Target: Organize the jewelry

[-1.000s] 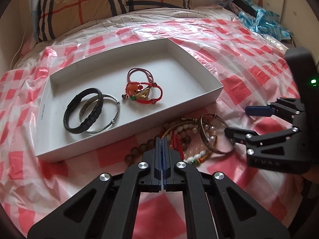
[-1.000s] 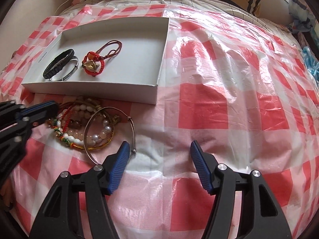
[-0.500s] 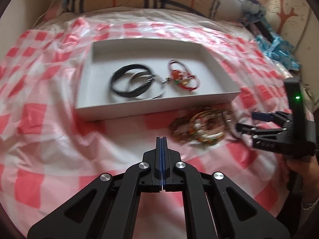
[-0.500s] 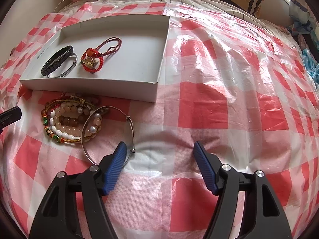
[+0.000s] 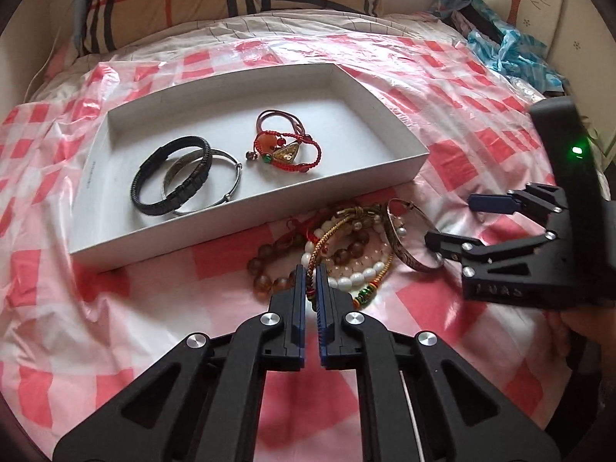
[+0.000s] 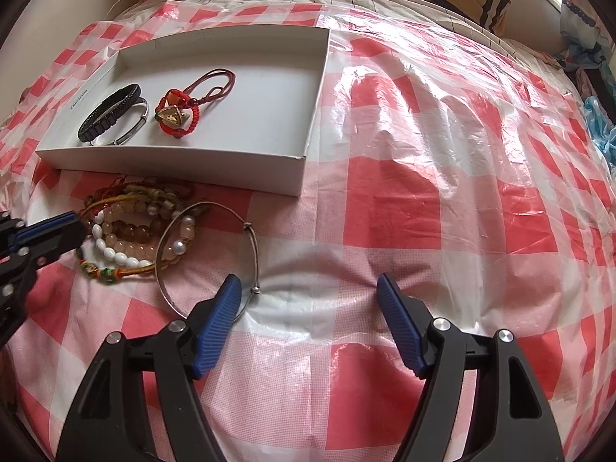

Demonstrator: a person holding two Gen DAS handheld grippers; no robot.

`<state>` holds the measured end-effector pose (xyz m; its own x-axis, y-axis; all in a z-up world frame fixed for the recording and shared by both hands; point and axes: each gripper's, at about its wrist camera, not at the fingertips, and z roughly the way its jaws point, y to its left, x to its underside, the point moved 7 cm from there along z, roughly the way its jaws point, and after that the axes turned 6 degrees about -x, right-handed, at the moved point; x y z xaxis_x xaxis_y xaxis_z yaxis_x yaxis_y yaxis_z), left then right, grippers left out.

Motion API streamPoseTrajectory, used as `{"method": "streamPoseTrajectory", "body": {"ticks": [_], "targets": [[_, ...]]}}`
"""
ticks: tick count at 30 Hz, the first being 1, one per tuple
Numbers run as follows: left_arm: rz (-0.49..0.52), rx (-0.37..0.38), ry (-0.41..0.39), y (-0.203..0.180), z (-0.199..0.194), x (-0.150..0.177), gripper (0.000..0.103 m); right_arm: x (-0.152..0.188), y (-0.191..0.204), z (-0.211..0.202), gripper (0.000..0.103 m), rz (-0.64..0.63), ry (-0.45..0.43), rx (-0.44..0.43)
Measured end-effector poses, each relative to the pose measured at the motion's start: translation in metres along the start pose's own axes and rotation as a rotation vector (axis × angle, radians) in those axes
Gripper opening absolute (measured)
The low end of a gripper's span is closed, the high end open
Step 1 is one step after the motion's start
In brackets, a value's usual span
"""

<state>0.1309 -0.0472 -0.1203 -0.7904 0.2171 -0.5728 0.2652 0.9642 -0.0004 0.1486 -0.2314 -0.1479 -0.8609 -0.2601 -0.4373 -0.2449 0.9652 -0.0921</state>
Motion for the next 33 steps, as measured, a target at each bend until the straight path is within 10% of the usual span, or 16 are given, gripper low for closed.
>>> {"method": "streamPoseTrajectory", "body": {"ticks": [17,25,33], "targets": [[-0.202,-0.126,0.051,0.087,-0.013,0.037,0.005,0.0,0.001,-0.004,0.075,-0.004,-0.007,-0.003],[-0.189,-0.136,0.064,0.087,-0.008,0.038,0.005,-0.021,0.047,-0.042,0.075,-0.113,-0.182,-0.141],[-0.186,-0.111,0.067,0.086,-0.009,0.037,0.005,-0.015,0.095,-0.042,0.075,-0.222,-0.165,-0.252]]}}
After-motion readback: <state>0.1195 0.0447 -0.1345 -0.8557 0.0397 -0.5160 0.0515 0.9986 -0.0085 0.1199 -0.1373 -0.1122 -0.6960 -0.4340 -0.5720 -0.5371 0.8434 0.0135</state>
